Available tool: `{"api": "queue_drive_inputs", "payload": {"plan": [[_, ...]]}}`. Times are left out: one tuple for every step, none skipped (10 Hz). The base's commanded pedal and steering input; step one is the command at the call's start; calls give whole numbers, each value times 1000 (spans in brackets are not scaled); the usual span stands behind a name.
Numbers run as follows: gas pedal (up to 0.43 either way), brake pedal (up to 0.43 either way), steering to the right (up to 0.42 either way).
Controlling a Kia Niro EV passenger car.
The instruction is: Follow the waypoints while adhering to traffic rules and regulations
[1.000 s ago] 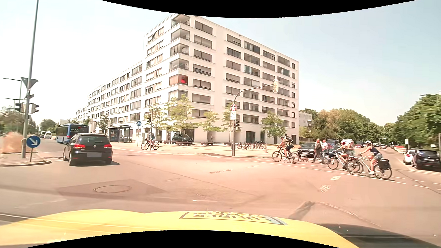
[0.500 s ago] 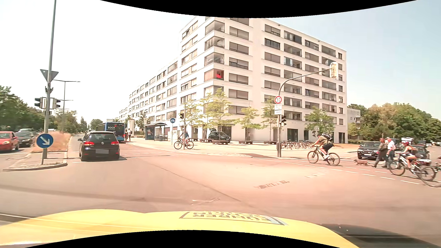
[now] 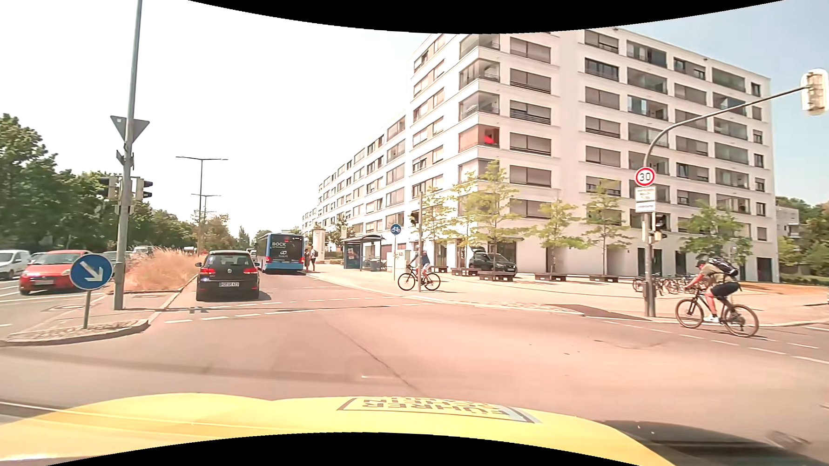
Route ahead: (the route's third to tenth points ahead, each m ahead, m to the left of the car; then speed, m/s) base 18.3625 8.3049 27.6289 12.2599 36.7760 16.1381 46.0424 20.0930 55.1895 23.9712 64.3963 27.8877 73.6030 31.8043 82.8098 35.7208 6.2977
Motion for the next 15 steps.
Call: {"api": "queue_drive_inputs", "payload": {"plan": [[150, 0, -196], [138, 0, -198], [118, 0, -210], [118, 0, -223], [118, 0, -228], [138, 0, -226], [150, 0, -221], [157, 0, -216], [169, 0, -208], [177, 0, -193], [177, 0, -181], [189, 0, -167], [197, 0, -147], [209, 0, -130], [220, 0, -115]]}}
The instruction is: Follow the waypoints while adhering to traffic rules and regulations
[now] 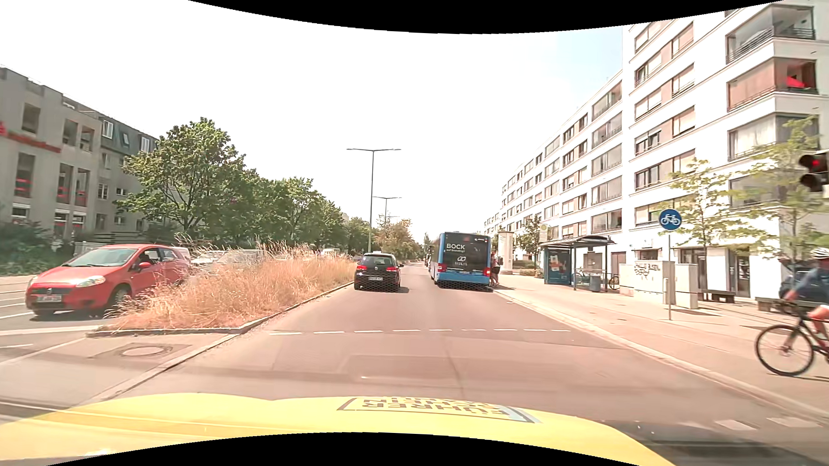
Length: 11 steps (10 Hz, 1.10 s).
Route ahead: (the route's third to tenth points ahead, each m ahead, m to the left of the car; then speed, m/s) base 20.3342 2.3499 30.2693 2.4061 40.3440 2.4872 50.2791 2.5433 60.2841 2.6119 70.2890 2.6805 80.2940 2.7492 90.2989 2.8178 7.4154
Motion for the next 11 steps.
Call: {"api": "queue_drive_inputs", "payload": {"plan": [[220, 0, -98], [228, 0, -87], [240, 0, -80], [240, 0, -70], [240, 0, -54], [240, 0, -31], [240, 0, -13], [240, 0, -5], [240, 0, -3], [240, 0, 1], [240, 0, 4]]}}
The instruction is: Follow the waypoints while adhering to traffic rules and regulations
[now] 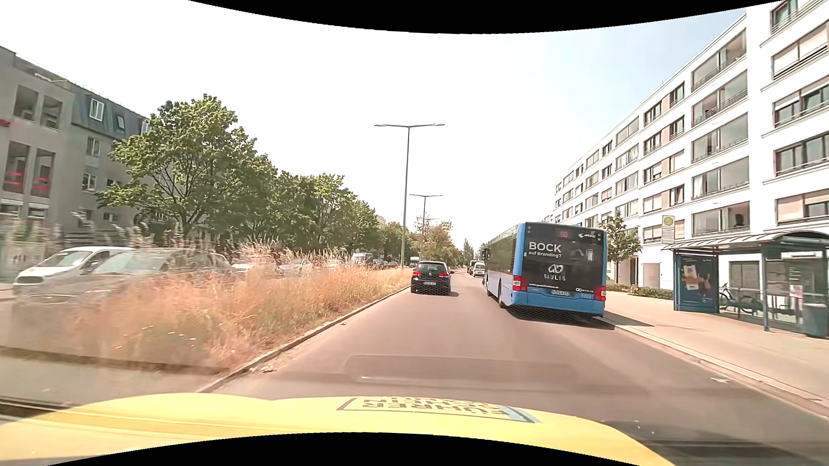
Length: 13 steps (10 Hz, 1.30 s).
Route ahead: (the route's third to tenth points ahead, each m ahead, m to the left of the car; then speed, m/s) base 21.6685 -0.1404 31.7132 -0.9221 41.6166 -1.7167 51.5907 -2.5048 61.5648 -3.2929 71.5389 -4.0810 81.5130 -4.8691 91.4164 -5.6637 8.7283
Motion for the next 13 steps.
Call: {"api": "queue_drive_inputs", "payload": {"plan": [[240, 0, 5], [240, 0, 7], [240, 0, 11], [228, 0, 12], [228, 0, 13], [220, 0, 12], [220, 0, 13], [209, 0, 13], [197, 0, 14], [189, 0, 16], [189, 0, 16], [189, 0, 16], [189, 0, 18]]}}
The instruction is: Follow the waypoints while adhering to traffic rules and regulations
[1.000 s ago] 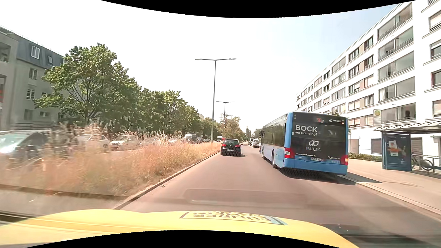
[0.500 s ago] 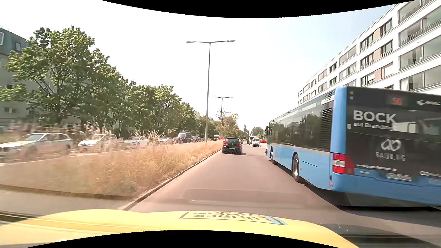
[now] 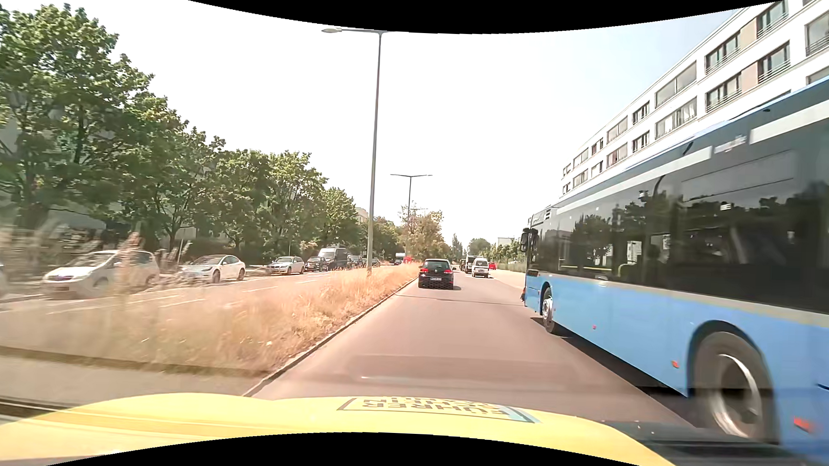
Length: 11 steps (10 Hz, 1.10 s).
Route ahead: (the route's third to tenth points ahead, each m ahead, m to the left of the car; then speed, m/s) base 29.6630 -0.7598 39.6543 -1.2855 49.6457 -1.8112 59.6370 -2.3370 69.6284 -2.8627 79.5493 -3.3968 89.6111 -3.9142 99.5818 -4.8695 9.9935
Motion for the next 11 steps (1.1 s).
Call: {"api": "queue_drive_inputs", "payload": {"plan": [[177, 0, 20], [177, 0, 20], [177, 0, 20], [177, 0, 21], [177, 0, 22], [177, 0, 24], [177, 0, 26], [177, 0, 26], [177, 0, 24], [177, 0, 20], [177, 0, 13]]}}
